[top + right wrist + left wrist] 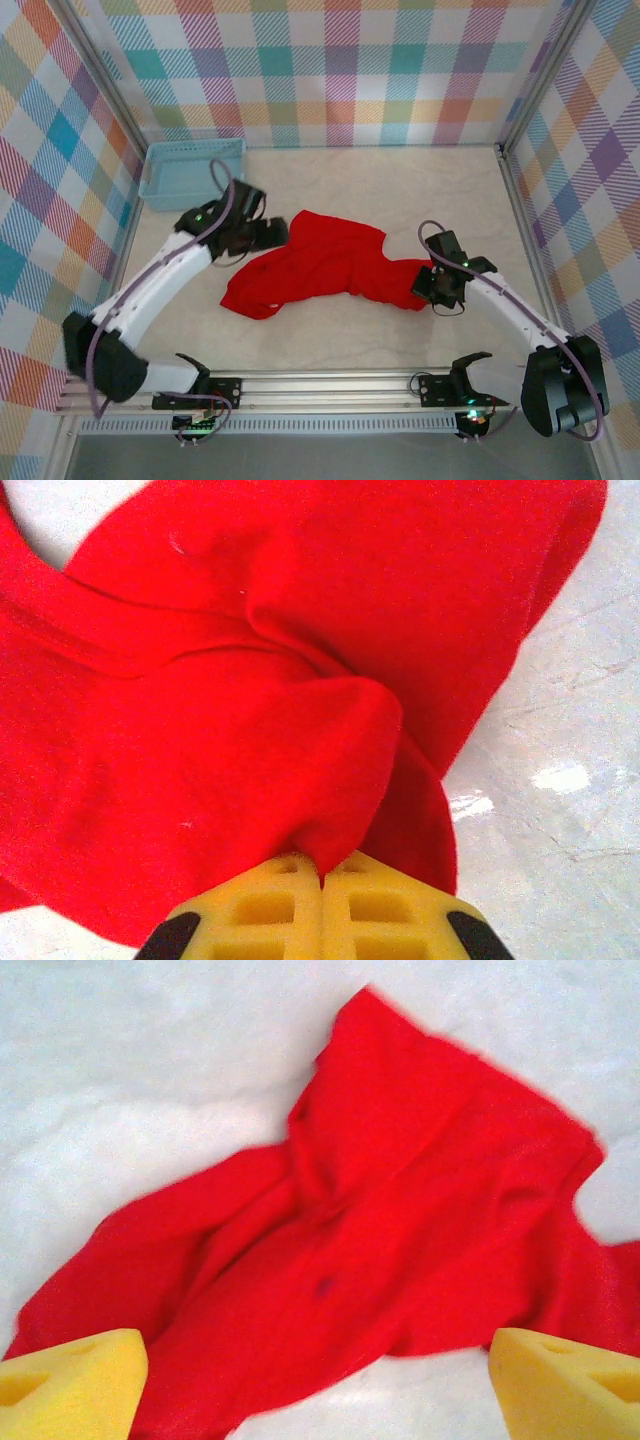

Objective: Fold the inside-out t-shirt

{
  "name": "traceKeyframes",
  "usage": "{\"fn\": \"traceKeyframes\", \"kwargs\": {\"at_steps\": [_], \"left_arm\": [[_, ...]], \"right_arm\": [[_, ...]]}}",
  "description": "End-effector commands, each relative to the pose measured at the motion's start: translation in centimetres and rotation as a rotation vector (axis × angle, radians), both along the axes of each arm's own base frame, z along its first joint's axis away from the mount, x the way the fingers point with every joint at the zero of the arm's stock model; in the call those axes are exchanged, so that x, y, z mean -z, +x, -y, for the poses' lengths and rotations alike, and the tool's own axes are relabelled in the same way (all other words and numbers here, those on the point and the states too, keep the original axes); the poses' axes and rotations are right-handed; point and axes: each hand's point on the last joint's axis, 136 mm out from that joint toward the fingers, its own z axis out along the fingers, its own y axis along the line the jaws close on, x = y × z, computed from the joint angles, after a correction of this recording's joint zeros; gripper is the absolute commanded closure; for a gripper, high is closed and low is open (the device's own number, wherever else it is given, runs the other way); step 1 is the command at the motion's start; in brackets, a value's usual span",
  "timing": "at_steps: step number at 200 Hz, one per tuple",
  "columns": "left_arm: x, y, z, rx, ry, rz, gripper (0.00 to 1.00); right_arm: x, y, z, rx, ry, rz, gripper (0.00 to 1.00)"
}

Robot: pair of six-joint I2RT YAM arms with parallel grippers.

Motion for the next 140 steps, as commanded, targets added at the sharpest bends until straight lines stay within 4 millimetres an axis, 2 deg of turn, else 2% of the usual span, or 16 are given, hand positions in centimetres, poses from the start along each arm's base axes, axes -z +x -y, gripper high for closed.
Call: {"fn": "traceKeyframes", "kwargs": {"at_steps": [1, 35, 60, 80, 110, 127, 140], "left_arm": [[2.6, 3.2, 2.0, 0.026, 0.086, -0.032, 0.08], [5.9, 9.5, 3.7, -0.005, 0.204, -0.049, 0.05], [9.4, 12.8, 4.6, -0.022, 0.230, -0.096, 0.05], [12.5, 14.2, 5.0, -0.033, 0.226, -0.150, 0.09], [15.7, 15.3, 5.7, -0.016, 0.214, -0.204, 0.18], [16.9, 15.5, 6.2, -0.005, 0.190, -0.229, 0.29], [17.2, 15.8, 6.6, 0.003, 0.172, -0.230, 0.43]], "right_arm": [[-0.5, 0.9, -0.2, 0.027, 0.023, 0.047, 1.00], [-1.2, 0.8, -0.2, 0.000, 0.025, 0.095, 1.00], [-1.7, 0.8, 0.0, -0.012, 0.015, 0.111, 1.00], [-2.0, 0.7, 0.3, -0.016, -0.003, 0.126, 1.00], [-2.4, 0.9, 0.6, -0.028, -0.021, 0.148, 1.00], [-2.4, 1.2, 0.6, -0.034, -0.032, 0.145, 1.00], [-2.5, 1.5, 0.8, -0.033, -0.055, 0.133, 1.00]]}}
